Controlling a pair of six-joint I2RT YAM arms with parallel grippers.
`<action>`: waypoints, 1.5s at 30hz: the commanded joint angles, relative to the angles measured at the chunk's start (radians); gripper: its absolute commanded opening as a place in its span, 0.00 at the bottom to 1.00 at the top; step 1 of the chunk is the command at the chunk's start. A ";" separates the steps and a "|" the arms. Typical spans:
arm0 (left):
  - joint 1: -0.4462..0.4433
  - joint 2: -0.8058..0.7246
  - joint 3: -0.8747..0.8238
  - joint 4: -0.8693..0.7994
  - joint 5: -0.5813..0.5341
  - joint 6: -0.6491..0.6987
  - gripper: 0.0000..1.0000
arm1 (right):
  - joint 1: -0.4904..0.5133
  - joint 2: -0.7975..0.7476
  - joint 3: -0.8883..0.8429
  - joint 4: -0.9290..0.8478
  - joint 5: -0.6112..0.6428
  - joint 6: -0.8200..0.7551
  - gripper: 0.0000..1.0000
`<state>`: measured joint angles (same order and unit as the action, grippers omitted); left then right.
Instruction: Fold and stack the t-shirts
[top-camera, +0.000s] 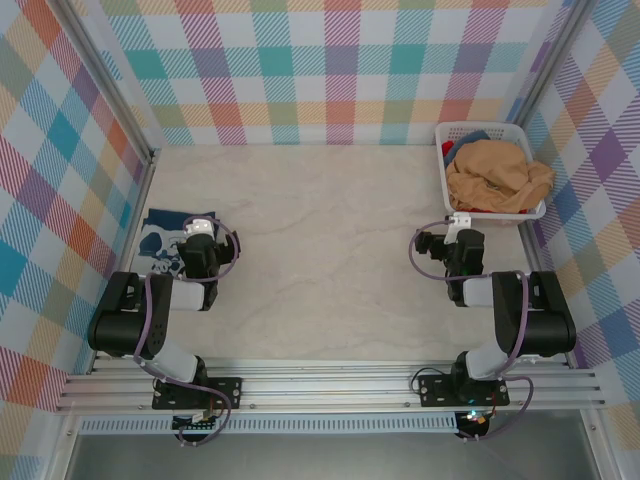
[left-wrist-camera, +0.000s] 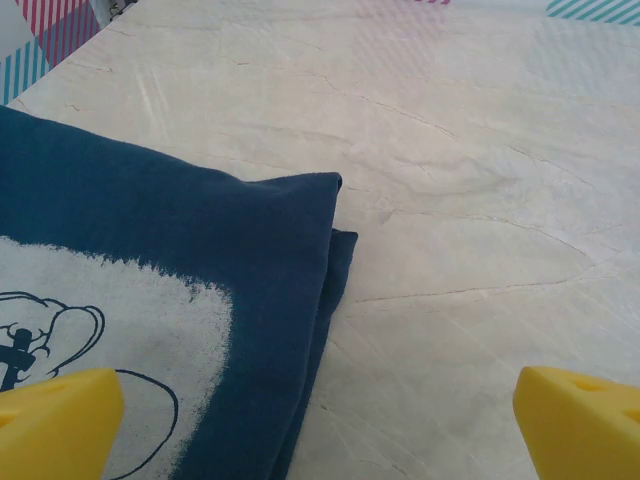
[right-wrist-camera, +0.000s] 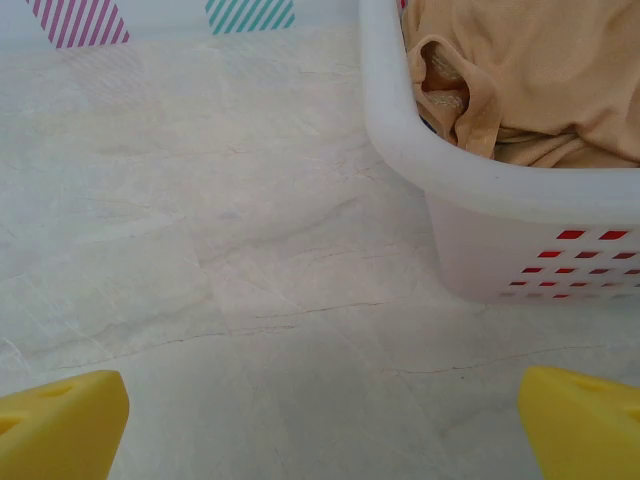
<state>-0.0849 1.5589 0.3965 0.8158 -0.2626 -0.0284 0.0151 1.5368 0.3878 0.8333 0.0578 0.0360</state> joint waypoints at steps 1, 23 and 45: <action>-0.010 0.003 0.001 0.034 -0.007 0.016 1.00 | 0.002 -0.001 0.017 0.010 -0.022 -0.020 1.00; -0.014 -0.029 0.002 0.023 -0.029 0.018 1.00 | 0.031 -0.131 0.012 -0.063 0.097 -0.017 1.00; -0.289 -0.437 0.727 -1.190 0.352 -0.517 0.93 | -0.228 0.184 1.263 -1.449 0.069 0.497 0.88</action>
<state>-0.3309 1.1584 1.1301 -0.2703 0.0235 -0.5213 -0.1860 1.6920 1.5864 -0.5098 0.1772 0.4580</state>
